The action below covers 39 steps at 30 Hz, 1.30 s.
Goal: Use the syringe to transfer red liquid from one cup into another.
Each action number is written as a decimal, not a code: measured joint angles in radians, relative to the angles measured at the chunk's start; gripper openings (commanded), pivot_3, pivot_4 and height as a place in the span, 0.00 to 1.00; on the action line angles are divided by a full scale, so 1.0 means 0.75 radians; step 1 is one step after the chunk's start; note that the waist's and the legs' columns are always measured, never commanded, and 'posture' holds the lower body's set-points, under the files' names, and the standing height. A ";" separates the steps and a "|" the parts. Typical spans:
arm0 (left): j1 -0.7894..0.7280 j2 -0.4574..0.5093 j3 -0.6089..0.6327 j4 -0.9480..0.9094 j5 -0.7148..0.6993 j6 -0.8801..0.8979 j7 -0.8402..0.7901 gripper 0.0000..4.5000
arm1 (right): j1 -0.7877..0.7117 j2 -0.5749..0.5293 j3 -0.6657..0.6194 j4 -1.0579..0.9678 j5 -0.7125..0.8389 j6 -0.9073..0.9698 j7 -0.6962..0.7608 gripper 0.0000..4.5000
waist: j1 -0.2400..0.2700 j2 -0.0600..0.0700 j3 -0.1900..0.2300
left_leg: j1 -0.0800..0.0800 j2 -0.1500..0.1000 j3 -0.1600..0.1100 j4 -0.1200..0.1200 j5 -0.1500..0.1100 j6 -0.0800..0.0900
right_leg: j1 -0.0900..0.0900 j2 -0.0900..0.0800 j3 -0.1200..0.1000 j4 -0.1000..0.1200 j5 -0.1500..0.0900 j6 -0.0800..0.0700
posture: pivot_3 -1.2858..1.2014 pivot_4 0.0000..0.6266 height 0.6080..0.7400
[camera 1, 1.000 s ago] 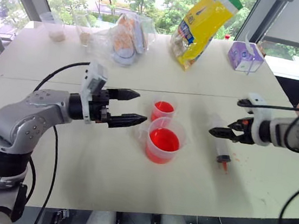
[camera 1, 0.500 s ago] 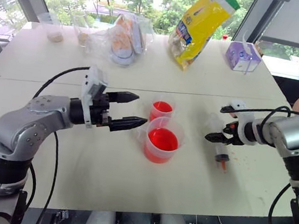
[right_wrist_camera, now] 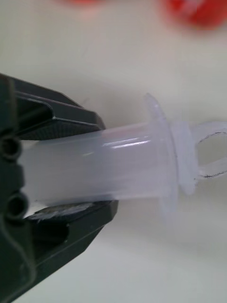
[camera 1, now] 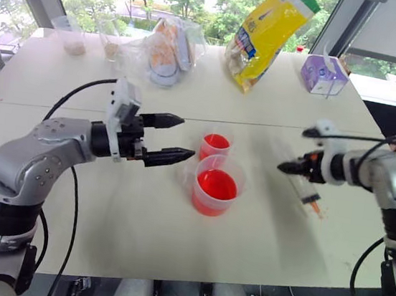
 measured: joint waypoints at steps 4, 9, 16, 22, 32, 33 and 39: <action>-0.075 -0.004 -0.044 0.039 0.016 -0.002 -0.042 1.00 | -0.123 0.190 -0.355 -0.125 0.166 0.057 -0.078 0.30 | -0.001 0.000 0.000 | 0.000 0.000 0.000 0.000 0.000 0.000 | 0.000 0.000 0.000 0.001 0.000 0.000 | 0.52 0.24 1.00; -0.206 -0.005 -0.081 0.138 0.029 -0.003 -0.116 1.00 | -0.151 0.527 -0.591 -0.432 0.482 -0.177 -0.112 0.30 | -0.003 0.000 0.000 | 0.000 0.001 -0.002 -0.001 0.000 0.000 | 0.001 0.000 -0.002 0.001 0.000 0.000 | 0.52 0.24 1.00; -0.265 0.008 -0.091 0.207 0.053 -0.007 -0.207 1.00 | 0.135 0.783 -0.420 -0.621 0.579 -0.533 -0.121 0.30 | 0.000 0.001 0.000 | 0.000 0.000 -0.001 -0.002 0.000 0.000 | 0.001 -0.001 -0.002 0.001 0.000 0.000 | 0.52 0.24 1.00; -0.279 0.030 -0.088 0.211 0.052 0.006 -0.235 1.00 | 0.431 0.752 -0.195 -0.624 0.420 -0.810 0.050 0.30 | -0.004 0.001 0.000 | 0.001 0.000 -0.001 -0.002 0.000 0.000 | 0.000 -0.001 -0.001 0.001 0.000 0.000 | 0.52 0.24 1.00; -0.282 0.037 -0.085 0.207 0.052 0.033 -0.235 1.00 | 0.738 0.727 0.054 -0.421 0.116 -1.312 0.254 0.30 | -0.004 0.001 0.000 | 0.002 0.000 -0.001 -0.001 0.000 0.000 | 0.002 0.000 -0.001 0.001 0.000 0.000 | 0.52 0.24 1.00; -0.287 0.030 -0.087 0.211 0.055 0.030 -0.235 1.00 | 0.738 0.718 0.062 -0.415 0.101 -1.337 0.260 0.30 | -0.004 0.001 0.000 | 0.003 0.000 -0.001 -0.001 0.000 -0.001 | 0.002 0.000 -0.001 0.001 0.000 0.000 | 0.52 0.24 1.00; -0.359 -0.048 -0.134 0.286 0.126 -0.035 -0.237 1.00 | 0.732 0.688 0.102 -0.391 0.060 -1.430 0.281 0.30 | -0.004 0.001 0.000 | 0.005 0.000 -0.001 -0.001 0.001 -0.001 | 0.004 0.001 -0.001 0.002 0.000 0.000 | 0.52 0.24 1.00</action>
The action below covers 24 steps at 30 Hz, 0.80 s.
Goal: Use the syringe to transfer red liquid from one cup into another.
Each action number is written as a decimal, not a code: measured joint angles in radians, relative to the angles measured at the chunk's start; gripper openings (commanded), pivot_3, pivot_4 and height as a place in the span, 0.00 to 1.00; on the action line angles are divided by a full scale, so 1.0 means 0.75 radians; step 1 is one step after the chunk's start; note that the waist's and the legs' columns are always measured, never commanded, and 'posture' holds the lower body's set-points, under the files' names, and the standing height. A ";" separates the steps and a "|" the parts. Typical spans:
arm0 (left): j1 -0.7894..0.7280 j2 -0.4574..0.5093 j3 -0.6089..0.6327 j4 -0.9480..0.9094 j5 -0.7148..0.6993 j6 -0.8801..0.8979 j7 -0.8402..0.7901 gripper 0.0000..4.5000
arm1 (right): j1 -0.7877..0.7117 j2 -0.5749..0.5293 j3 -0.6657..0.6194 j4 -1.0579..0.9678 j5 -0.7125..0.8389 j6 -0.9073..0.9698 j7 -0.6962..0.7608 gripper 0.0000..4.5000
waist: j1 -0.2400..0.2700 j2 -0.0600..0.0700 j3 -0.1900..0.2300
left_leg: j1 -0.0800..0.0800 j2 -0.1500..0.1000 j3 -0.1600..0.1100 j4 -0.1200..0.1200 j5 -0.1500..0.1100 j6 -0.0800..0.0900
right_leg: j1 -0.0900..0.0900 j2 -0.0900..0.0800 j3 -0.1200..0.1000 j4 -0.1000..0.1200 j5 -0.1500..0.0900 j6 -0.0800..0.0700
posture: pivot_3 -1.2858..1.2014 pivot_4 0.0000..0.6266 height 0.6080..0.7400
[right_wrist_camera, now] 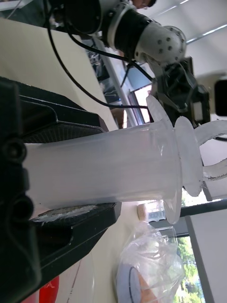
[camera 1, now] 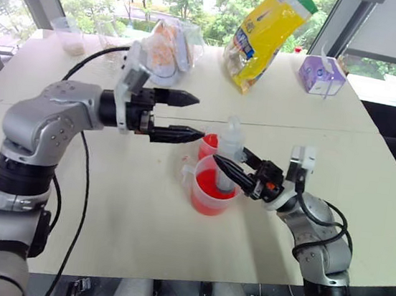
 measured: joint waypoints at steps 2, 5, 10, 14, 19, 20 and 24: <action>-0.016 -0.035 -0.014 0.038 0.031 -0.027 -0.004 1.00 | -0.001 -0.011 0.010 0.003 -0.005 -0.019 0.002 0.30 | 0.001 0.000 0.000 | 0.000 0.000 0.000 0.000 0.000 0.000 | 0.000 0.000 0.000 0.000 0.000 0.000 | 0.52 0.24 1.00; -0.052 -0.084 -0.045 0.086 0.061 -0.054 -0.014 1.00 | -0.001 -0.023 0.022 0.004 -0.008 -0.032 0.003 0.30 | 0.002 0.000 0.000 | 0.000 0.000 0.000 0.000 0.000 0.000 | 0.000 0.000 0.000 0.000 0.000 0.000 | 0.52 0.24 1.00; -0.090 -0.142 -0.060 0.110 0.072 -0.062 -0.039 1.00 | -0.003 -0.046 0.035 0.001 -0.004 -0.038 0.003 0.30 | 0.000 0.000 0.000 | 0.000 0.000 0.000 0.000 0.000 0.000 | 0.000 0.000 0.000 0.000 0.000 0.000 | 0.52 0.24 1.00; -0.092 -0.167 -0.060 0.114 0.073 -0.060 -0.058 1.00 | -0.005 -0.067 0.042 -0.004 0.001 -0.031 0.004 0.30 | 0.001 0.000 0.000 | 0.000 0.000 0.000 0.000 0.000 0.000 | 0.000 0.000 0.000 0.000 0.000 0.000 | 0.52 0.24 1.00; -0.092 -0.210 -0.067 0.136 0.096 -0.066 -0.056 1.00 | -0.019 -0.086 0.052 -0.006 0.014 -0.011 0.004 0.30 | 0.001 0.000 0.000 | 0.000 0.000 0.000 0.000 0.000 0.000 | 0.001 0.000 0.000 0.000 0.000 0.000 | 0.52 0.24 1.00; -0.092 -0.221 -0.073 0.138 0.104 -0.072 -0.055 1.00 | -0.019 -0.092 0.053 -0.007 0.017 -0.009 0.004 0.30 | 0.002 0.000 0.000 | 0.000 0.000 0.000 0.000 0.000 0.000 | 0.000 0.000 0.000 0.000 0.000 0.000 | 0.52 0.24 1.00; -0.092 -0.238 -0.080 0.139 0.111 -0.082 -0.053 0.88 | -0.020 -0.110 0.052 -0.007 0.036 0.004 0.004 0.30 | 0.002 0.000 0.000 | 0.000 0.000 0.000 0.000 0.000 0.000 | 0.001 0.000 0.000 0.000 0.000 0.000 | 0.52 0.24 1.00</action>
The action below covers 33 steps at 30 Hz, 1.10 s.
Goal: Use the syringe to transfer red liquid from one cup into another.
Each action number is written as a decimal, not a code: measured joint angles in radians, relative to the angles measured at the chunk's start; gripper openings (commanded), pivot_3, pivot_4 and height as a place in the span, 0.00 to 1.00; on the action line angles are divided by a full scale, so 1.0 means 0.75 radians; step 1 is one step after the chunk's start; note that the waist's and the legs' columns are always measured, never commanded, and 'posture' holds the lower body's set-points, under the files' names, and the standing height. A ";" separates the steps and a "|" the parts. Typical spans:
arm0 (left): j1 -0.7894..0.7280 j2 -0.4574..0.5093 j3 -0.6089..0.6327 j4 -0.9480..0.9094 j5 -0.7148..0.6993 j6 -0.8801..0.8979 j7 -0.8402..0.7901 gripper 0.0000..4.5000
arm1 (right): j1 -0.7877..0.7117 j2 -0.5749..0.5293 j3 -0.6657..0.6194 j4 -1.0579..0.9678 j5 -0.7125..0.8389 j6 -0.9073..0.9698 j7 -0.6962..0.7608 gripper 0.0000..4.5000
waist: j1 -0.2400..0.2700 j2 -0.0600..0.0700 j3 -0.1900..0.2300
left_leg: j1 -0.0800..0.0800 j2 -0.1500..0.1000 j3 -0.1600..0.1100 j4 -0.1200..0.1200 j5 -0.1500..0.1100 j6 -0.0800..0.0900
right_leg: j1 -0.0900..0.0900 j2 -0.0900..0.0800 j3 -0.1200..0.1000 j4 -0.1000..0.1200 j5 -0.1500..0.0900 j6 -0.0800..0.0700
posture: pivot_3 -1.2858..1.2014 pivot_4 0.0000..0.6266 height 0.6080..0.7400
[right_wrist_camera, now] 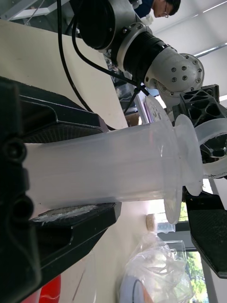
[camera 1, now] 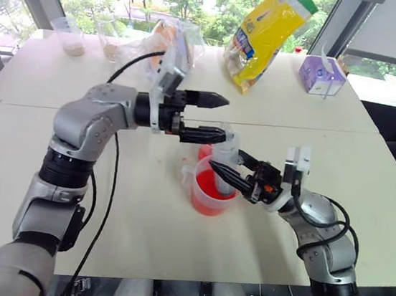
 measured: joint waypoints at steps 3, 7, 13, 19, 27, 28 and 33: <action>0.001 -0.017 -0.003 -0.004 -0.004 0.001 -0.001 0.59 | -0.008 -0.004 0.003 0.000 0.001 0.007 -0.006 0.30 | 0.001 0.000 0.000 | 0.000 0.000 0.000 0.000 0.000 0.000 | 0.000 0.000 0.000 0.000 0.000 0.000 | 0.52 0.24 1.00; 0.014 -0.023 -0.013 -0.021 -0.015 0.005 -0.010 0.16 | -0.008 -0.006 0.000 0.003 0.002 0.014 -0.025 0.30 | 0.001 0.000 0.000 | 0.000 0.000 0.000 0.000 0.000 0.000 | 0.000 0.000 0.000 0.000 0.000 0.000 | 0.52 0.24 1.00; 0.014 -0.024 -0.018 -0.031 -0.030 0.009 -0.010 0.01 | -0.010 -0.009 -0.001 0.005 0.011 0.024 -0.029 0.30 | 0.001 0.000 0.000 | 0.000 0.000 0.000 0.000 0.000 0.000 | 0.000 0.000 0.000 0.000 0.000 0.000 | 0.52 0.24 1.00; 0.008 -0.023 -0.014 -0.027 -0.047 0.038 -0.001 0.01 | -0.012 -0.011 -0.002 0.005 0.020 0.035 -0.029 0.30 | 0.001 0.000 0.000 | 0.000 0.000 0.000 0.000 0.000 0.000 | 0.000 0.000 0.000 0.000 0.000 0.000 | 0.52 0.24 1.00; -0.034 -0.023 -0.014 -0.005 -0.070 0.059 -0.001 0.01 | -0.024 -0.027 -0.005 0.004 0.060 0.050 -0.029 0.30 | 0.001 0.000 0.000 | 0.000 0.000 0.000 0.000 0.000 0.000 | 0.000 0.000 0.000 0.000 0.000 0.000 | 0.52 0.24 1.00; -0.038 -0.023 -0.014 -0.004 -0.070 0.059 -0.001 0.01 | -0.023 -0.031 -0.005 0.004 0.064 0.050 -0.029 0.30 | 0.001 0.000 0.000 | 0.000 0.000 0.000 0.000 0.000 0.000 | 0.000 0.000 0.000 0.000 0.000 0.000 | 0.52 0.24 1.00; -0.044 -0.022 -0.014 -0.002 -0.071 0.059 0.000 0.01 | -0.022 -0.046 -0.005 0.004 0.068 0.056 -0.029 0.30 | 0.001 0.000 0.000 | 0.000 0.000 0.000 0.000 0.000 0.000 | 0.000 0.000 0.000 0.000 0.000 0.000 | 0.52 0.24 1.00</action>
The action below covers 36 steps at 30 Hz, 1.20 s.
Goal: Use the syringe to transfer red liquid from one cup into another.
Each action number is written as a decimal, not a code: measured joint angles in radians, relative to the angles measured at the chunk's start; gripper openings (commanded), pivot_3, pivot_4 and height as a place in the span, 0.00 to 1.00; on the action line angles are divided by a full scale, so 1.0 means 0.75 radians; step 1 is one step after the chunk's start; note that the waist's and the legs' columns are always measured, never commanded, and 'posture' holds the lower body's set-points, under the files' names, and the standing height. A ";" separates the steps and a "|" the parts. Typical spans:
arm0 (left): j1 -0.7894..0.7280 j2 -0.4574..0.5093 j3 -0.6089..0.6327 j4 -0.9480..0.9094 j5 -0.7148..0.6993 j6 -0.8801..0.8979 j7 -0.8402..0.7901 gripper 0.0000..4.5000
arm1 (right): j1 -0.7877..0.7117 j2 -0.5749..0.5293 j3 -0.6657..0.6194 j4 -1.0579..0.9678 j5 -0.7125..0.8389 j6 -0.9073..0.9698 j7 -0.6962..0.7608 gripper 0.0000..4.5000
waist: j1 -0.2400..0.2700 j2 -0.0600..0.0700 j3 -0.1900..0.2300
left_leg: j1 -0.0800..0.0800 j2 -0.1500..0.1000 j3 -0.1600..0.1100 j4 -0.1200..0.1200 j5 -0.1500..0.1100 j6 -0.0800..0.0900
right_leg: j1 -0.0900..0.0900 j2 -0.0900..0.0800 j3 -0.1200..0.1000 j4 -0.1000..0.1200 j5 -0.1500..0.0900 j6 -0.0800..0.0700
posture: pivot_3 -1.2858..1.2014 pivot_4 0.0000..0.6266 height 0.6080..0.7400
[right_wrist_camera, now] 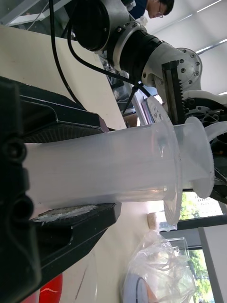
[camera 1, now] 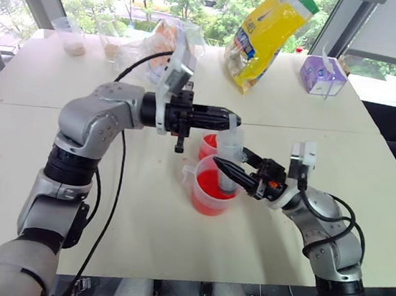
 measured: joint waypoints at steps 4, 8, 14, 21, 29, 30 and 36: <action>-0.002 0.000 0.000 0.005 -0.006 0.000 0.003 0.01 | 0.002 -0.007 0.000 0.000 0.001 0.004 0.000 0.30 | 0.000 0.000 0.000 | 0.000 0.000 0.000 0.000 0.000 0.000 | 0.000 0.000 0.000 0.000 0.000 0.000 | 0.52 0.24 1.00; -0.013 0.001 0.000 0.019 -0.015 0.000 0.003 0.01 | 0.003 -0.008 0.000 0.000 0.002 0.005 0.000 0.30 | 0.000 0.000 0.000 | 0.000 0.000 0.000 0.000 0.000 0.000 | 0.000 0.000 0.000 0.000 0.000 0.000 | 0.52 0.24 1.00; -0.027 0.003 0.000 0.029 -0.023 -0.002 0.003 0.01 | 0.005 -0.011 -0.002 0.000 0.004 0.005 0.000 0.30 | 0.000 0.000 0.000 | 0.000 0.000 0.000 0.000 0.000 0.000 | 0.000 0.000 0.000 0.000 0.000 0.000 | 0.52 0.24 1.00; -0.033 0.004 0.002 0.035 -0.025 -0.003 0.003 0.01 | 0.008 -0.012 -0.002 0.000 0.004 0.006 0.000 0.30 | 0.000 0.000 0.000 | 0.000 0.000 0.000 0.000 0.000 0.000 | 0.000 0.000 0.000 0.000 0.000 0.000 | 0.52 0.24 1.00; -0.033 0.010 0.012 0.033 -0.027 -0.003 0.004 0.01 | -0.008 -0.012 -0.002 0.000 0.023 0.033 -0.004 0.30 | 0.000 0.000 0.000 | 0.000 0.000 0.000 0.000 0.000 0.000 | 0.000 0.000 0.000 0.000 0.000 0.000 | 0.52 0.24 1.00; -0.033 0.010 0.016 0.031 -0.027 -0.002 0.007 0.01 | -0.012 -0.012 -0.002 0.000 0.029 0.038 -0.007 0.30 | 0.000 0.000 0.000 | 0.000 0.000 0.000 0.000 0.000 0.000 | 0.000 0.000 0.000 0.000 0.000 0.000 | 0.52 0.24 1.00; -0.019 0.033 0.080 0.023 -0.031 0.023 0.056 0.66 | -0.049 -0.013 -0.007 -0.028 0.069 0.101 -0.012 0.30 | 0.000 0.000 0.000 | 0.000 0.000 -0.001 0.000 0.000 0.000 | 0.000 0.000 0.000 0.000 0.000 0.000 | 0.52 0.24 1.00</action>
